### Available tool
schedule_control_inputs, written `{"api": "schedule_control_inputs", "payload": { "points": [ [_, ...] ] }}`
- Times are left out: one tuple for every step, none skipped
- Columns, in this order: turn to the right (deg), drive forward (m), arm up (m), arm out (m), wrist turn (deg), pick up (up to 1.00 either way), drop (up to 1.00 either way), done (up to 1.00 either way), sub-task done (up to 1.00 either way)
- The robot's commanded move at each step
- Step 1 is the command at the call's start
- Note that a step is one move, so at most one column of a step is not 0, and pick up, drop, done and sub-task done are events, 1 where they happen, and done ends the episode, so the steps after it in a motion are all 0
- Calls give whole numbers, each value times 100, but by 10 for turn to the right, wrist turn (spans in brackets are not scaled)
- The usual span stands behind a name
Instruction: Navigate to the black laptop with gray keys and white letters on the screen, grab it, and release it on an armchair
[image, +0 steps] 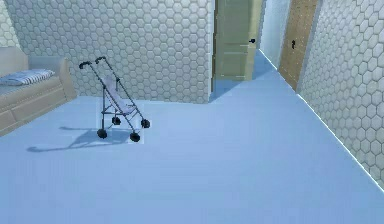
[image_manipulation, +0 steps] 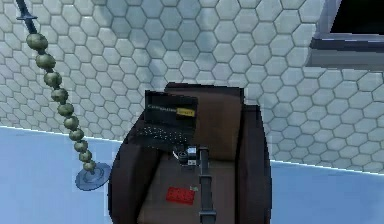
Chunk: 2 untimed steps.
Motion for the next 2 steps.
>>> {"api": "schedule_control_inputs", "payload": {
  "points": [
    [0,0,-32,0,0,0,0,0,0],
    [0,0,0,0,0,0,100,0,0]
  ]
}}
